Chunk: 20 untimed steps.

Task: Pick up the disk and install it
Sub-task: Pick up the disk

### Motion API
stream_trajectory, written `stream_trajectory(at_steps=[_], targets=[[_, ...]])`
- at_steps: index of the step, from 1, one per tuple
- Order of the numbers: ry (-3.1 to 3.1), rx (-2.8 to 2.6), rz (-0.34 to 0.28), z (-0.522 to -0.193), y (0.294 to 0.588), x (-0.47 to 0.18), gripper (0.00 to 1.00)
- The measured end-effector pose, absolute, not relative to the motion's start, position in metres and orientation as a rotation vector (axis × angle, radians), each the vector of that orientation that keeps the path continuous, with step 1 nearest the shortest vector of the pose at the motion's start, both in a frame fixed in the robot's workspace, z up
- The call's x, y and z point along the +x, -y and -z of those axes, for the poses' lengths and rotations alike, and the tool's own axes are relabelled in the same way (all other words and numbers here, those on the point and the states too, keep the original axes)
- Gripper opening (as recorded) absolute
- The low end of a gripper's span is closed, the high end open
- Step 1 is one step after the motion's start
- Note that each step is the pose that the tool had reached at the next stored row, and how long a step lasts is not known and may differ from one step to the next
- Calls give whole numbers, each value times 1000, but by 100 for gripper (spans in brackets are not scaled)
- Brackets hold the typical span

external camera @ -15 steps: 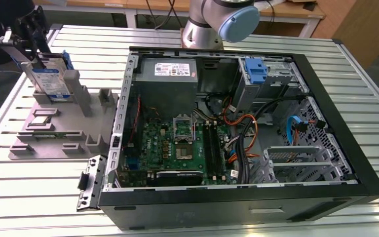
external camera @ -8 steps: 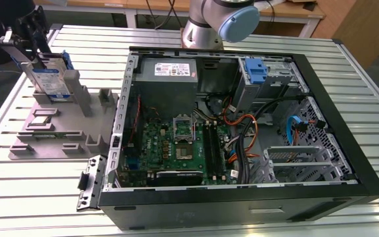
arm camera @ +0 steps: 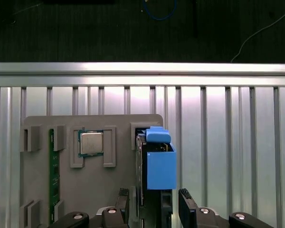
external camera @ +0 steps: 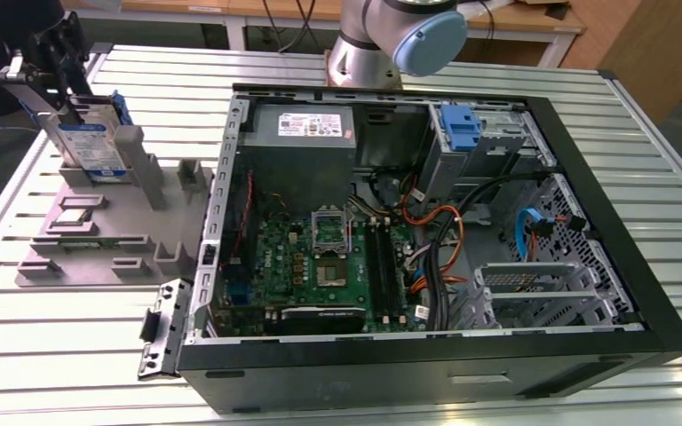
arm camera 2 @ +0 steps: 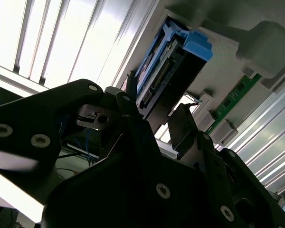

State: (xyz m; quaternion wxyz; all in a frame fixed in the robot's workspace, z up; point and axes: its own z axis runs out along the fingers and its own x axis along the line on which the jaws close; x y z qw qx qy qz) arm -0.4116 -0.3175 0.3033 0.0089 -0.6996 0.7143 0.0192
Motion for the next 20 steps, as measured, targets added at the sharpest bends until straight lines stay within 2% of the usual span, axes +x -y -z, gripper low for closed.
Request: stream_trajectory(at_steps=[9, 10, 16, 17, 20], targets=[[-2231, -2185, -60, -303, 317, -412, 52], [-2231, -2185, -60, -303, 317, -412, 45], [-2231, -2185, -60, -303, 317, -412, 44], [-2231, -2185, -60, -303, 317, -412, 36], [-2231, -2185, -60, -303, 317, -412, 36]])
